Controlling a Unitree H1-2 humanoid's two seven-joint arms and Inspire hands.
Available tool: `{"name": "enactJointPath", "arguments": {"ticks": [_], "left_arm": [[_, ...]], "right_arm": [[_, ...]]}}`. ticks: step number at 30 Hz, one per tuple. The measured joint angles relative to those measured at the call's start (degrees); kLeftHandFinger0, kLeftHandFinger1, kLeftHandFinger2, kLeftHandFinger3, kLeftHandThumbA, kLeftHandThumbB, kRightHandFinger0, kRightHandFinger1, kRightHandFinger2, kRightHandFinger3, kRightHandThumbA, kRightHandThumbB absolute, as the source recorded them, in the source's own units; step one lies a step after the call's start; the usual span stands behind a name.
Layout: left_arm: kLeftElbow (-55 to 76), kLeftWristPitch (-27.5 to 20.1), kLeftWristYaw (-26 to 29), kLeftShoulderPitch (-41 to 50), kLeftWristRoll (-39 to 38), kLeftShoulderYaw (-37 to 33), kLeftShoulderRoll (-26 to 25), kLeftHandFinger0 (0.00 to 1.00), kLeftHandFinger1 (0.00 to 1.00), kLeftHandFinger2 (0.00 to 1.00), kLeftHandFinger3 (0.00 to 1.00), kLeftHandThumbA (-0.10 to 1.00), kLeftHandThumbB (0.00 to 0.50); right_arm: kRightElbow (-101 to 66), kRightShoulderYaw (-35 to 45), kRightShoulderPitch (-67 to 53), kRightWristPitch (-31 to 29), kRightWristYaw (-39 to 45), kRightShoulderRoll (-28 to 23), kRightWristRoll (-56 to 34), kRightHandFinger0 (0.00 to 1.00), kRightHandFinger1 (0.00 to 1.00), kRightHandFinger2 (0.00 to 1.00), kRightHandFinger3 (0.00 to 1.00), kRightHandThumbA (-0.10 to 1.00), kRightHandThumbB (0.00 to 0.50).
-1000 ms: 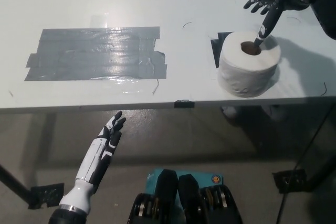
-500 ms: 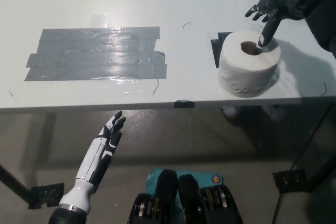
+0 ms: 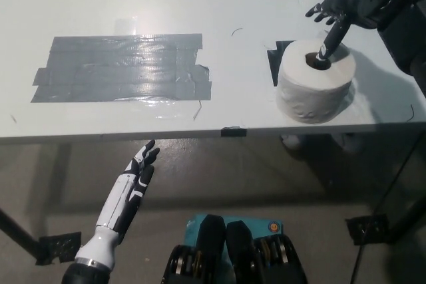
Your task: A toilet paper roll is kept on the black spot on the desk infront of the robot and the robot inserts its right thumb into the hole in the centre to grab the roll. Then it passes the roll to a person.
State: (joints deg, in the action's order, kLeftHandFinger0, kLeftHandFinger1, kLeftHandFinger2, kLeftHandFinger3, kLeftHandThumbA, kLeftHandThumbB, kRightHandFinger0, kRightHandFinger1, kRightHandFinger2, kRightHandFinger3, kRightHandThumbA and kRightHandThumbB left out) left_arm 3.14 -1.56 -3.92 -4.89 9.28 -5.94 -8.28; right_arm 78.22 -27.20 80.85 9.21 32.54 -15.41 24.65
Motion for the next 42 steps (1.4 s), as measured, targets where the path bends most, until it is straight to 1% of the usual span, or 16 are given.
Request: {"name": "enactJointPath", "arguments": {"ticks": [2, 7, 8, 11, 13, 14, 16, 26, 27, 30, 31, 32, 36, 38, 40, 42], "left_arm": [[0.0, 0.0, 0.0, 0.0, 0.0, 0.0, 0.0, 1.0, 1.0, 1.0, 1.0, 1.0, 0.118], [0.0, 0.0, 0.0, -0.2, 0.0, 0.0, 0.0, 1.0, 1.0, 1.0, 1.0, 1.0, 0.11], [0.0, 0.0, 0.0, -0.2, 0.0, 0.0, 0.0, 1.0, 1.0, 1.0, 1.0, 1.0, 0.112], [0.0, 0.0, 0.0, -0.4, 0.0, 0.0, 0.0, 1.0, 1.0, 1.0, 1.0, 1.0, 0.117], [0.0, 0.0, 0.0, -0.5, 0.0, 0.0, 0.0, 1.0, 1.0, 1.0, 1.0, 1.0, 0.118], [0.0, 0.0, 0.0, -0.6, 0.0, 0.0, 0.0, 1.0, 1.0, 1.0, 1.0, 1.0, 0.109], [0.0, 0.1, 0.0, -0.7, 0.0, 0.0, 0.0, 1.0, 1.0, 1.0, 1.0, 1.0, 0.104], [0.0, 0.7, -0.2, -0.9, 0.0, 0.0, 0.0, 1.0, 1.0, 1.0, 1.0, 1.0, 0.123], [0.0, 0.7, -0.3, -1.0, 0.0, 0.0, 0.0, 1.0, 1.0, 1.0, 1.0, 1.0, 0.126], [0.0, 0.7, -0.4, -1.2, 0.0, 0.0, 0.0, 1.0, 1.0, 1.0, 1.0, 1.0, 0.135], [0.0, 0.7, -0.5, -1.2, 0.0, 0.0, 0.0, 1.0, 1.0, 1.0, 1.0, 1.0, 0.142], [0.0, 0.8, -0.5, -1.3, 0.0, 0.0, 0.0, 1.0, 1.0, 1.0, 1.0, 1.0, 0.143], [0.0, 0.8, -0.7, -1.7, 0.0, 0.0, 0.0, 1.0, 1.0, 1.0, 1.0, 1.0, 0.136], [0.0, 0.9, -0.7, -1.8, 0.0, 0.0, 0.0, 1.0, 1.0, 1.0, 1.0, 1.0, 0.136], [0.0, 0.9, -0.7, -1.9, 0.0, 0.0, 0.0, 1.0, 1.0, 1.0, 1.0, 1.0, 0.136], [0.0, 1.0, -0.8, -1.9, 0.0, 0.0, 0.0, 1.0, 1.0, 1.0, 1.0, 1.0, 0.127]], "right_arm": [[0.0, 0.2, 0.0, -0.3, -0.6, 0.1, 0.0, 1.0, 1.0, 1.0, 1.0, 1.0, 0.395], [0.0, 0.0, -0.1, -1.0, -2.3, 0.2, 0.2, 1.0, 1.0, 1.0, 1.0, 1.0, 0.415], [0.0, -0.2, -0.1, -1.1, -2.5, 0.2, 0.3, 1.0, 1.0, 1.0, 1.0, 1.0, 0.405], [0.0, -0.8, -0.5, -1.5, -3.1, 0.3, 0.9, 1.0, 1.0, 1.0, 1.0, 1.0, 0.41], [0.0, -1.2, -0.7, -1.6, -3.3, 0.3, 1.3, 1.0, 1.0, 1.0, 1.0, 1.0, 0.399], [0.0, -1.3, -0.8, -1.6, -3.3, 0.3, 1.4, 1.0, 1.0, 1.0, 1.0, 1.0, 0.411], [0.0, -2.0, -0.9, -1.7, -3.4, 0.4, 1.8, 1.0, 1.0, 1.0, 1.0, 1.0, 0.382], [1.0, -3.7, -0.9, -1.4, -2.8, 1.3, 3.2, 1.0, 1.0, 1.0, 1.0, 1.0, 0.369], [1.0, -3.8, -0.9, -1.4, -2.6, 1.4, 3.3, 1.0, 1.0, 1.0, 1.0, 1.0, 0.375], [1.0, -4.4, -0.9, -1.6, -2.2, 1.5, 3.7, 1.0, 1.0, 1.0, 1.0, 1.0, 0.363], [1.0, -4.5, -0.9, -1.6, -2.1, 1.5, 3.7, 1.0, 1.0, 1.0, 1.0, 1.0, 0.343], [1.0, -4.7, -0.9, -1.6, -2.0, 1.5, 3.9, 1.0, 1.0, 1.0, 1.0, 1.0, 0.339], [1.0, -5.1, -0.9, -1.8, -1.2, 1.6, 4.1, 1.0, 1.0, 1.0, 1.0, 1.0, 0.314], [1.0, -5.1, -0.9, -2.0, -0.9, 1.7, 4.0, 1.0, 1.0, 1.0, 1.0, 1.0, 0.325], [1.0, -5.1, -0.9, -2.1, -0.7, 1.9, 4.0, 1.0, 1.0, 1.0, 1.0, 1.0, 0.305], [1.1, -5.1, -1.0, -2.1, -0.7, 2.3, 4.1, 1.0, 1.0, 1.0, 1.0, 1.0, 0.316]]}}
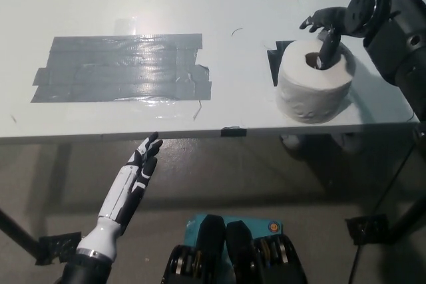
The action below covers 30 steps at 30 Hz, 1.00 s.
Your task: A toilet paper roll is kept on the black spot on the desk infront of the robot and the robot inserts its right thumb into the hole in the centre to grab the roll. Then it passes the roll to a person.
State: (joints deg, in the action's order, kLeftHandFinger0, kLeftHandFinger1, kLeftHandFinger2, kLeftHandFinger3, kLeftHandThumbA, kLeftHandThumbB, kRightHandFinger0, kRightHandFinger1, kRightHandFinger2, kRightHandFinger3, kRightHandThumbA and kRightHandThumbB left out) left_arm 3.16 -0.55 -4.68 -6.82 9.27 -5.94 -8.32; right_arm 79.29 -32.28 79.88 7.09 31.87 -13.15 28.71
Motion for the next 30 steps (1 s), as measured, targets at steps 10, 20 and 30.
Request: {"name": "enactJointPath", "arguments": {"ticks": [10, 20, 30], "left_arm": [[0.1, 0.1, -0.1, 0.0, 0.0, 0.0, 0.0, 1.0, 1.0, 1.0, 1.0, 1.0, 0.123], [0.1, 0.1, -0.2, -0.3, 0.0, 0.1, -0.1, 1.0, 1.0, 1.0, 1.0, 1.0, 0.13], [0.1, 0.1, -0.2, -1.0, 0.0, 0.1, -0.1, 1.0, 1.0, 1.0, 1.0, 1.0, 0.102]], "right_arm": [[1.4, -0.8, -2.6, 2.2, -1.1, 1.0, 0.9, 1.0, 1.0, 1.0, 1.0, 0.77, 0.229], [1.2, -0.6, -4.1, 2.5, -6.2, 1.1, 1.3, 0.17, 0.51, 0.8, 1.0, -0.1, 0.115], [0.8, 6.7, -5.7, 1.6, -11.5, -0.1, -1.3, 0.21, 0.73, 1.0, 0.38, -0.1, 0.199]]}}
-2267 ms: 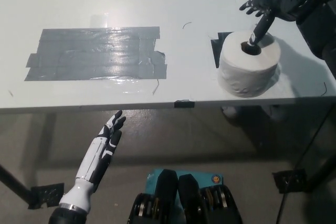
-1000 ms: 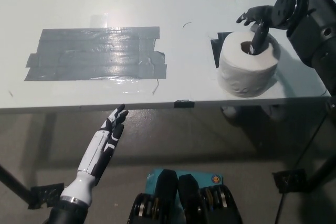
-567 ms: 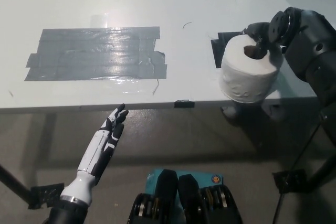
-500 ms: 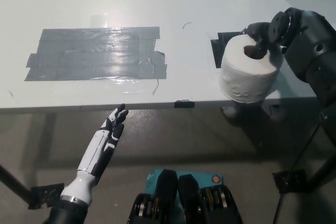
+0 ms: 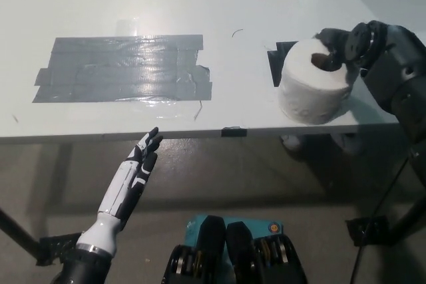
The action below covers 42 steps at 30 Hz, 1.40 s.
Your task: A toilet paper roll is kept on the black spot on the desk infront of the robot and the robot inserts its right thumb into the hole in the centre to grab the roll. Then it passes the roll to a person.
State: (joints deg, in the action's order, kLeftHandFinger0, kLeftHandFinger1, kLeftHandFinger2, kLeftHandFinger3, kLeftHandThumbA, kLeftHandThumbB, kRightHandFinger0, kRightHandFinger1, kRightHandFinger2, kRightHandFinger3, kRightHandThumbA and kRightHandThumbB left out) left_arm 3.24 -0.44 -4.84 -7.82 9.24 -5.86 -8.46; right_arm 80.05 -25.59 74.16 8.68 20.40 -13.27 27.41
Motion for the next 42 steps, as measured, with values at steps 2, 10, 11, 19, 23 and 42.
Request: {"name": "enactJointPath", "arguments": {"ticks": [2, 10, 11, 19, 23, 42], "left_arm": [[0.0, 0.0, 0.0, 0.0, 0.0, 0.0, 0.0, 1.0, 1.0, 1.0, 1.0, 1.0, 0.101], [-0.2, 0.0, 0.0, 0.0, 0.0, 0.0, 0.0, 1.0, 1.0, 1.0, 1.0, 1.0, 0.109], [-0.3, 0.0, 0.0, 0.0, 0.0, 0.0, 0.0, 1.0, 1.0, 1.0, 1.0, 1.0, 0.11], [-1.7, 0.0, 0.0, -0.7, 0.0, 0.0, 0.1, 1.0, 1.0, 1.0, 1.0, 1.0, 0.098], [-2.1, 0.0, 0.0, -1.7, 0.0, -0.1, 0.1, 1.0, 1.0, 1.0, 1.0, 1.0, 0.089], [-3.6, 0.0, 0.0, -3.6, 0.0, -0.1, 0.1, 1.0, 1.0, 1.0, 1.0, 1.0, 0.084]], "right_arm": [[-0.1, 4.7, -0.8, -0.3, -0.9, -0.9, -2.0, 0.24, 0.68, 1.0, 0.75, -0.1, 0.204], [-0.3, 23.0, -4.6, -0.3, -0.3, -1.9, -10.6, 0.0, 0.49, 0.94, 1.0, -0.1, 0.143], [-0.6, 25.6, -5.5, -0.3, 0.0, -1.9, -12.0, 0.0, 0.45, 0.9, 1.0, -0.1, 0.128], [-5.8, 39.6, -12.5, 1.6, 2.6, -0.7, -20.6, 0.0, 0.41, 0.8, 0.99, -0.1, 0.143], [-13.1, 45.3, -16.6, 3.9, 3.9, 0.9, -25.3, 0.0, 0.43, 0.81, 1.0, -0.1, 0.124], [-40.5, 46.6, -33.2, 10.5, 4.5, 9.8, -45.0, 0.0, 0.45, 0.84, 0.99, -0.1, 0.106]]}}
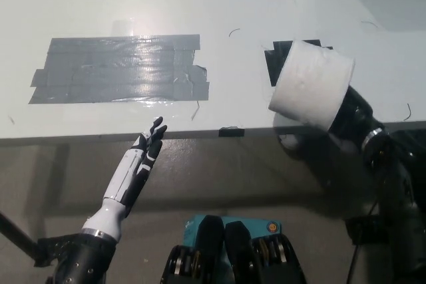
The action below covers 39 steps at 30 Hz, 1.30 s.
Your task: A toilet paper roll is kept on the black spot on the desk infront of the robot and the robot inserts its right thumb into the hole in the centre to grab the roll. Then it passes the roll to a person.
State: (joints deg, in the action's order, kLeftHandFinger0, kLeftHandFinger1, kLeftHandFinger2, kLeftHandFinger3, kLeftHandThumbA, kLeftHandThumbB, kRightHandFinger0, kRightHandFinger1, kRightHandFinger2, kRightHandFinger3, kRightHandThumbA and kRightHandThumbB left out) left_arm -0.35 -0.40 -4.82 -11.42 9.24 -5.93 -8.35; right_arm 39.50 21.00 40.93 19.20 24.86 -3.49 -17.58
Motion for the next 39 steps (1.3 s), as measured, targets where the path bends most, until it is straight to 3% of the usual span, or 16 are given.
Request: {"name": "enactJointPath", "arguments": {"ticks": [4, 8, 26, 30, 36, 39], "left_arm": [[0.0, 0.0, 0.0, -0.2, 0.0, 0.0, 0.0, 1.0, 1.0, 1.0, 1.0, 1.0, 0.088], [0.0, 0.0, 0.0, -0.3, 0.0, 0.0, 0.0, 1.0, 1.0, 1.0, 1.0, 1.0, 0.097], [0.0, 0.0, 0.0, -1.6, 0.0, 0.0, 0.0, 1.0, 1.0, 1.0, 1.0, 1.0, 0.086], [0.0, 0.0, 0.0, -2.1, 0.0, 0.0, 0.0, 1.0, 1.0, 1.0, 1.0, 1.0, 0.07], [0.0, 0.0, 0.0, -3.1, -0.1, 0.0, 0.0, 1.0, 1.0, 1.0, 1.0, 1.0, 0.09], [0.1, 0.0, 0.0, -3.5, -0.1, 0.1, 0.0, 1.0, 1.0, 1.0, 1.0, 1.0, 0.067]], "right_arm": [[-4.1, -1.0, -1.9, 1.2, -1.2, 0.6, -3.6, 0.0, 0.44, 0.83, 0.96, -0.1, 0.111], [-8.0, -2.1, -3.0, 2.4, -2.7, 0.7, -7.6, 0.0, 0.44, 0.83, 1.0, -0.1, 0.131], [-18.6, -6.5, -3.6, 5.8, -9.6, 0.7, -24.4, 0.0, 0.43, 0.8, 1.0, -0.1, 0.104], [-19.9, -7.1, -3.3, 6.4, -11.4, 0.6, -28.3, 0.0, 0.43, 0.81, 1.0, -0.1, 0.129], [-19.9, -7.9, -0.7, 6.9, -14.8, 0.2, -33.5, 0.0, 0.44, 0.82, 1.0, -0.1, 0.099], [-19.9, -8.9, 1.0, 7.2, -16.4, 0.0, -36.5, 0.0, 0.44, 0.82, 1.0, -0.1, 0.098]]}}
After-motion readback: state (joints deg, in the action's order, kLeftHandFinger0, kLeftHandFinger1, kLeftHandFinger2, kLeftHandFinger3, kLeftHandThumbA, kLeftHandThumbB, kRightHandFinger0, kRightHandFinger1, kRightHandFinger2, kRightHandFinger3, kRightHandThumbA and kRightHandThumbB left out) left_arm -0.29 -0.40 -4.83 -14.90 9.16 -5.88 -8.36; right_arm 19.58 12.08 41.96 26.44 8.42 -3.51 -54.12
